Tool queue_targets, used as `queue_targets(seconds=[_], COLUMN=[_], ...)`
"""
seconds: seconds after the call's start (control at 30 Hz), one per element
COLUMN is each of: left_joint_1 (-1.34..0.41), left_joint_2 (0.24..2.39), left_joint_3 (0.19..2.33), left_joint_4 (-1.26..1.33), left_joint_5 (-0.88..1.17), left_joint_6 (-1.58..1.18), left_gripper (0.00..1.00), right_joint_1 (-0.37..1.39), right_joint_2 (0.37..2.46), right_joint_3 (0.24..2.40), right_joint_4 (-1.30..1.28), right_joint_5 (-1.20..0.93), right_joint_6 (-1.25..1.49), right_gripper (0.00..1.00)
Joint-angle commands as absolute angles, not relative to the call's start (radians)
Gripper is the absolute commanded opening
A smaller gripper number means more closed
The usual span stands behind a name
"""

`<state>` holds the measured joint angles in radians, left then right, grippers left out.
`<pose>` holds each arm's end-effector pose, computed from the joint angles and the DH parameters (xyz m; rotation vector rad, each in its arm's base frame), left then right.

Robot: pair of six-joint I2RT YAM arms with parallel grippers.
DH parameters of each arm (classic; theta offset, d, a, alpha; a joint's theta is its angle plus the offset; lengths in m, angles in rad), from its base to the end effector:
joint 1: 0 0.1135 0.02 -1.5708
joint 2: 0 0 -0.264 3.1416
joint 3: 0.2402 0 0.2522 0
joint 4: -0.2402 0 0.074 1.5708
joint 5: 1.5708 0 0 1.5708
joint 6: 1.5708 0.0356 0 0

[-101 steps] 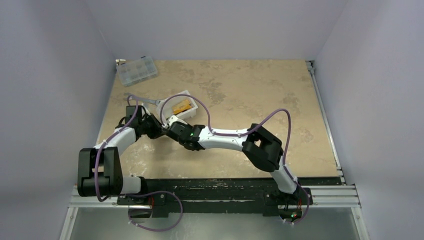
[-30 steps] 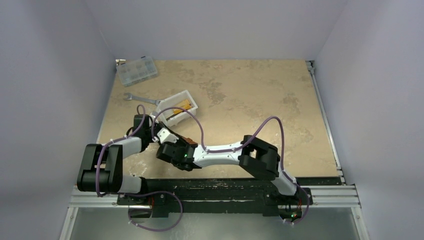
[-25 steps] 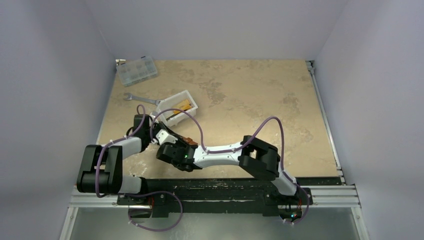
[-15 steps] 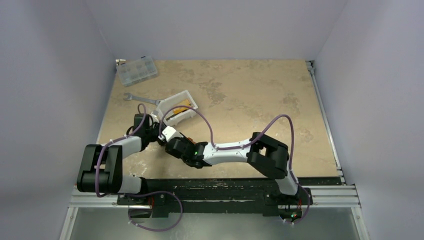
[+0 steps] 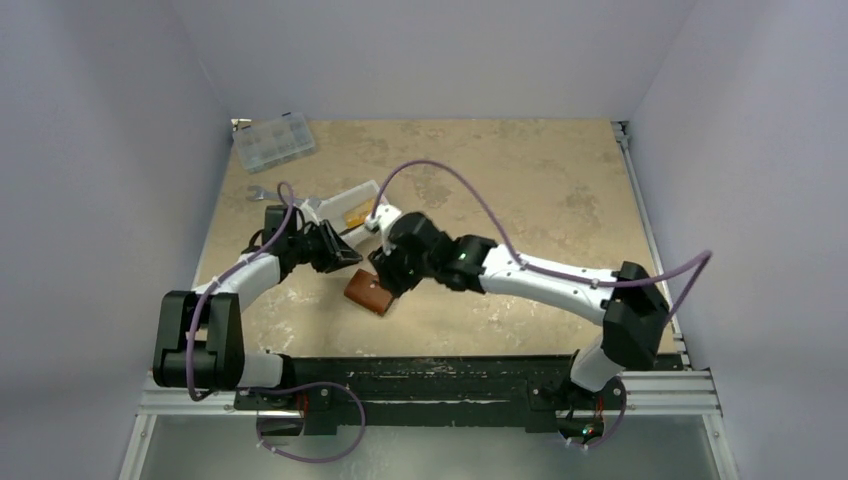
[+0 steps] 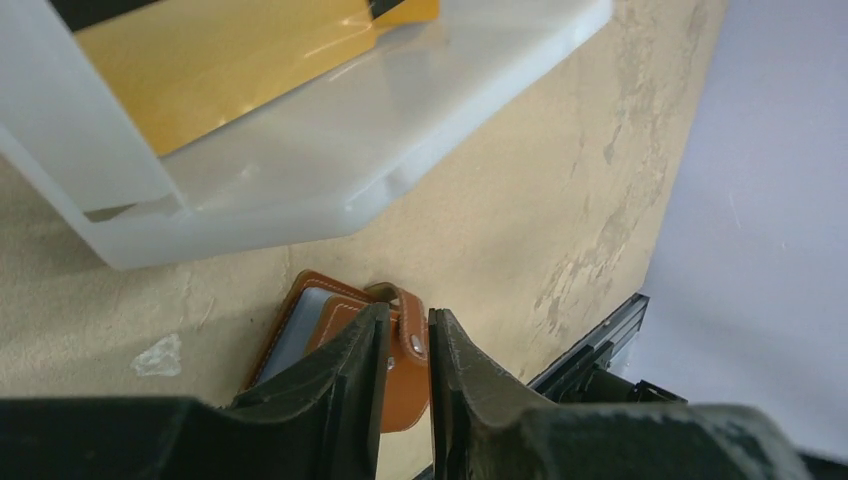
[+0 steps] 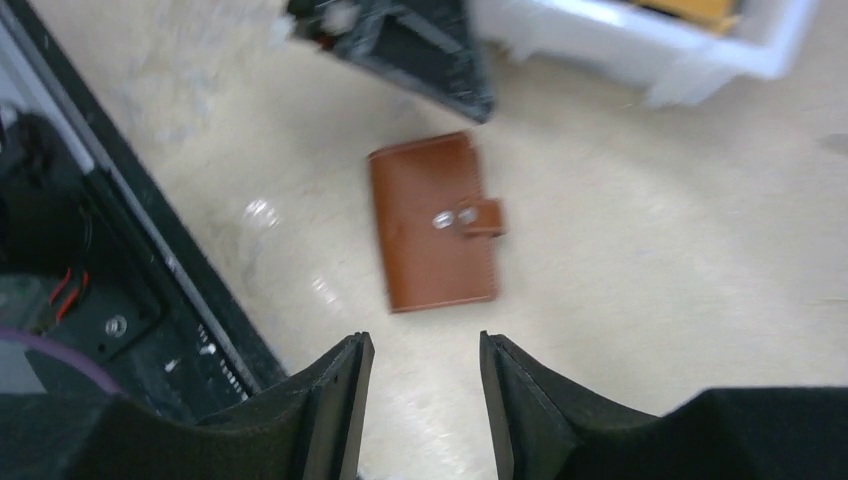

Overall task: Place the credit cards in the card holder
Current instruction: Close the card holder at the center of the board.

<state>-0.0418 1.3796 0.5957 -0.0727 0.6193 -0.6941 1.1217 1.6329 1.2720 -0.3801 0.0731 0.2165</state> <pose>0.2520 -0.0312 0.1644 -0.5149 2.4479 -1.0748 0.1619 0.3300 0.2727 -1.0081 2.1609 0.5830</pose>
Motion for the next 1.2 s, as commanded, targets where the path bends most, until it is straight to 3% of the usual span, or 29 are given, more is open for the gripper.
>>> queue_targets(seconds=[0.0, 0.2, 0.5, 0.83, 1.17], left_joint_1=[-0.043, -0.043, -0.053, -0.059, -0.058], left_joint_2=[1.299, 1.218, 1.263, 1.317, 1.369], left_joint_3=[0.688, 0.594, 0.46, 0.459, 0.477], left_joint_4=[-0.194, -0.213, -0.066, 0.001, 0.05], left_joint_5=[0.595, 0.606, 0.701, 0.71, 0.695], left_joint_6=[-0.632, -0.731, -0.751, -0.755, -0.764], left_gripper=[0.26, 0.21, 0.14, 0.13, 0.11], right_joint_1=[0.972, 0.945, 0.945, 0.946, 0.952], right_joint_2=[1.59, 1.691, 1.851, 1.935, 1.976], right_joint_3=[1.232, 1.306, 1.393, 1.47, 1.498], right_joint_4=[-0.327, -0.27, -0.27, -0.294, -0.322], right_joint_5=[-0.116, -0.23, -0.236, -0.19, -0.21], right_joint_6=[0.187, 0.107, 0.065, 0.037, 0.005], right_gripper=[0.51, 0.4, 0.38, 0.42, 0.37])
